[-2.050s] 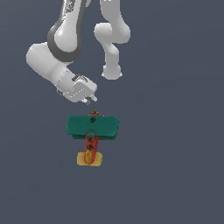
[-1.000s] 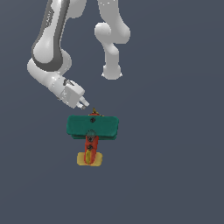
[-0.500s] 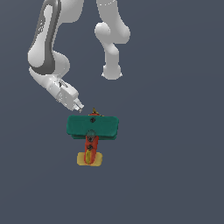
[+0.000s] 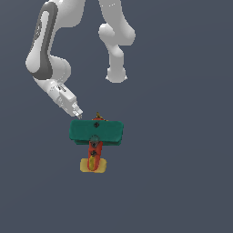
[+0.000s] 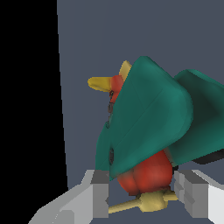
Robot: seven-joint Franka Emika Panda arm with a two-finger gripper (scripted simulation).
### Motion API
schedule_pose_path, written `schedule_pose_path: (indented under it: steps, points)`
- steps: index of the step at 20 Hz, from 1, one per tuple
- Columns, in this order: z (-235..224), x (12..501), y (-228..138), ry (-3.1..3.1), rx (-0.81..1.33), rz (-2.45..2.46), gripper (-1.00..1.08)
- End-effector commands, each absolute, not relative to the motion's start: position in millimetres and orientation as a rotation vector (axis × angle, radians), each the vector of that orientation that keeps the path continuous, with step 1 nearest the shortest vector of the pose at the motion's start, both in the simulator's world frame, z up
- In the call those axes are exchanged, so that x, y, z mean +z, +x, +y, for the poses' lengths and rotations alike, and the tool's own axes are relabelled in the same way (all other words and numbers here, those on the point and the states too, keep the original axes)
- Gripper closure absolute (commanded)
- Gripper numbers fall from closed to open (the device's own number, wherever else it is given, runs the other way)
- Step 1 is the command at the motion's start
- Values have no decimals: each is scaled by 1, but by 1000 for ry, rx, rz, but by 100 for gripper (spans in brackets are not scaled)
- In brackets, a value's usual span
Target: Pick up the object and move it to a goal position.
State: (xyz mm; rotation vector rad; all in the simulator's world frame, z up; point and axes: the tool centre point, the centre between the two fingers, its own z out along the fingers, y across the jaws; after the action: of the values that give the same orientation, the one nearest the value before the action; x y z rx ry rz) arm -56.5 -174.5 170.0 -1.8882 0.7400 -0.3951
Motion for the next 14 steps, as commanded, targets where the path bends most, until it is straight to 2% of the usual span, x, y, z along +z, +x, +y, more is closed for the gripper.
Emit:
schedule_pose_path:
  steps: [1,14]
  points:
    - [-178,169,-56,-1875,-412,749,-20]
    - [-175,163,-51,-1865,-438,749,-20]
